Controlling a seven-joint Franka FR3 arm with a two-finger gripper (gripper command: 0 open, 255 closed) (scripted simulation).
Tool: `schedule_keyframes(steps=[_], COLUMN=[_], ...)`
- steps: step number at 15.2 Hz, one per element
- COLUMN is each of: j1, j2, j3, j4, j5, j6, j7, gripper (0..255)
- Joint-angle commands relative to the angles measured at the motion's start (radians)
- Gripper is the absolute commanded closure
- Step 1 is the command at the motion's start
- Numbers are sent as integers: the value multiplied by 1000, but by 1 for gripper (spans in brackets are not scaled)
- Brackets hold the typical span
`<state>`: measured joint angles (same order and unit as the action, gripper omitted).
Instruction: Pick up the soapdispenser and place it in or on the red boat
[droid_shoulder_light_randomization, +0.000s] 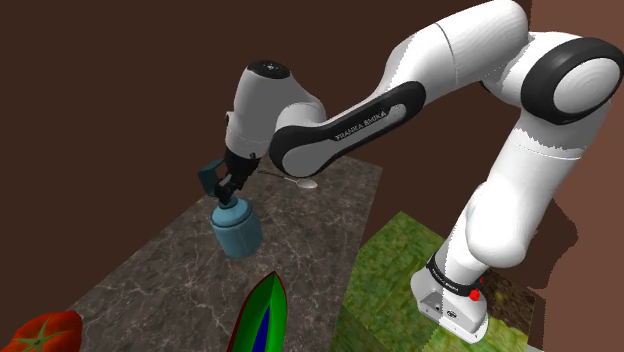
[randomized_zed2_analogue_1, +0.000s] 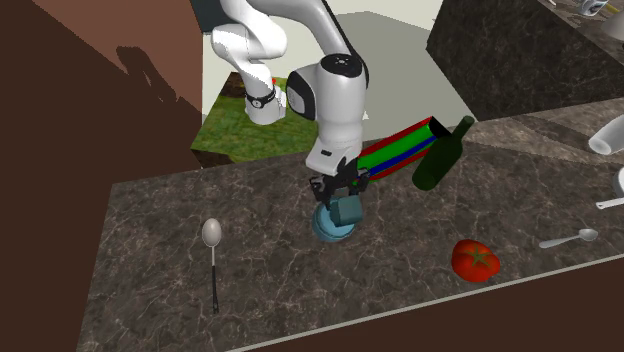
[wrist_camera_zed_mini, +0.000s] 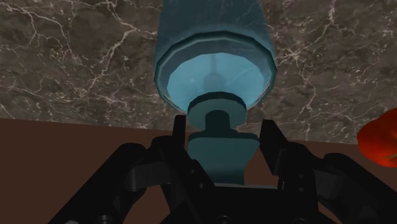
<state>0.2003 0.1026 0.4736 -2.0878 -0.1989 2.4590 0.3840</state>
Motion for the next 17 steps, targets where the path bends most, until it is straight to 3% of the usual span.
schedule_keyframes(steps=[1, 17], j1=[-1, -7], j2=[-13, -90], j3=[3, 8], j4=[18, 153], j5=[14, 89], j6=[-28, -228], j7=[-10, -73], gripper=[255, 255])
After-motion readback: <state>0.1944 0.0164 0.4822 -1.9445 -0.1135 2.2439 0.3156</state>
